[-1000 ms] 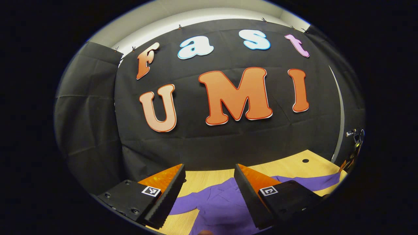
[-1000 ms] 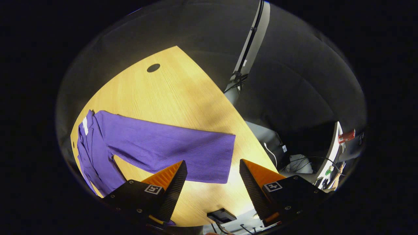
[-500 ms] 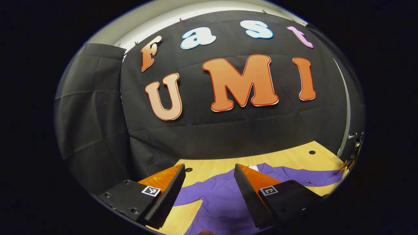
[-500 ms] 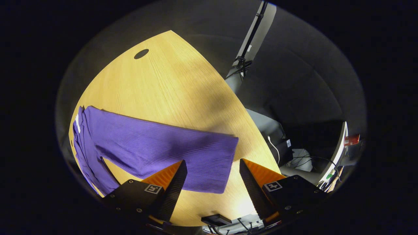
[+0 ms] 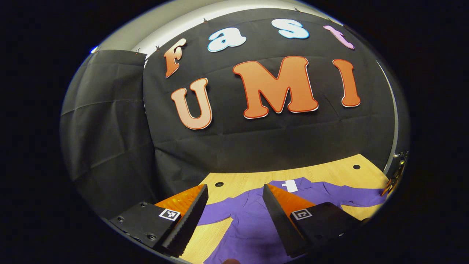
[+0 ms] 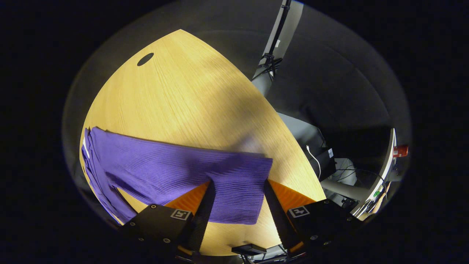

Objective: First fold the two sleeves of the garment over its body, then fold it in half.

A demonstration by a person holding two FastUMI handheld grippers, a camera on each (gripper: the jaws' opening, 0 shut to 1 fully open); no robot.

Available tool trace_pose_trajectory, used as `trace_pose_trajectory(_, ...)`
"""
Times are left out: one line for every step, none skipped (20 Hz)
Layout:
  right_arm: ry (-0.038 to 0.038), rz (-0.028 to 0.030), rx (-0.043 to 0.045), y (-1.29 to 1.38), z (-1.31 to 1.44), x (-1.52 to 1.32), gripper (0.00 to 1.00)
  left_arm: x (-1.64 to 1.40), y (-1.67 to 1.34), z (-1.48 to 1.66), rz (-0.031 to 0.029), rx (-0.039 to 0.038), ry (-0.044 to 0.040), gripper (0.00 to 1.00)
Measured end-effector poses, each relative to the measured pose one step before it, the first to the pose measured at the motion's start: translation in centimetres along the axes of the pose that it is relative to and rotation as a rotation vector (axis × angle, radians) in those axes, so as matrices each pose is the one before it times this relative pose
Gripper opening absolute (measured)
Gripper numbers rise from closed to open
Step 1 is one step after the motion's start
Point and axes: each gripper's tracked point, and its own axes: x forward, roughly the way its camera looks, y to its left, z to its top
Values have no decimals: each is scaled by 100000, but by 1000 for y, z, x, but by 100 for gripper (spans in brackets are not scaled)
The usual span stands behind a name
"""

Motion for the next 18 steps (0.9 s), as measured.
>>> trace_pose_trajectory(-179,16,-184,110,-139,77,80,-27,39,-70,352,-251,160,94)
trace_pose_trajectory(-469,578,-150,43,-53,-63,71,13,-120,121,133,5,-306,94)
trace_pose_trajectory(-8,420,-252,54,125,15,75,-124,-65,76,-31,67,-577,94)
trace_pose_trajectory(-247,339,128,55,-23,49,60,-62,-90,251,-213,154,-477,94)
trace_pose_trajectory(-298,288,-165,32,-2,40,44,-108,-154,3,-119,103,-364,94)
trace_pose_trajectory(-543,424,99,-58,110,-41,32,-58,-167,-76,-226,45,60,94)
trace_pose_trajectory(-544,861,1028,260,10,36,26,-43,-146,27,-130,54,-132,94)
trace_pose_trajectory(-299,778,623,228,176,21,13,-180,44,252,139,302,-138,94)
trace_pose_trajectory(-739,594,-496,34,35,48,9,-90,84,-108,165,405,-206,94)
trace_pose_trajectory(-142,642,-636,79,78,-32,5,-143,148,186,82,355,-400,94)
trace_pose_trajectory(114,1310,-93,434,-151,-122,4,-190,189,74,-194,103,-512,94)
trace_pose_trajectory(-1153,31,-237,329,172,-312,4,84,184,-1,-309,-4,-706,94)
trace_pose_trajectory(-1941,114,-400,270,314,-414,4,250,151,-179,-575,-148,-259,94)
trace_pose_trajectory(-2102,596,304,546,365,-663,4,391,146,-182,-783,-520,146,94)
trace_pose_trajectory(-1503,1227,388,758,111,-787,3,304,128,-149,-1025,-1065,-77,94)
trace_pose_trajectory(-1466,862,-513,737,195,-860,3,350,197,-43,-1441,-1191,39,94)
trace_pose_trajectory(-1562,-177,-880,497,113,-930,4,320,327,7,-1488,-839,-623,94)
trace_pose_trajectory(-2131,-150,-293,624,334,-987,3,246,503,185,-1312,-205,-746,94)
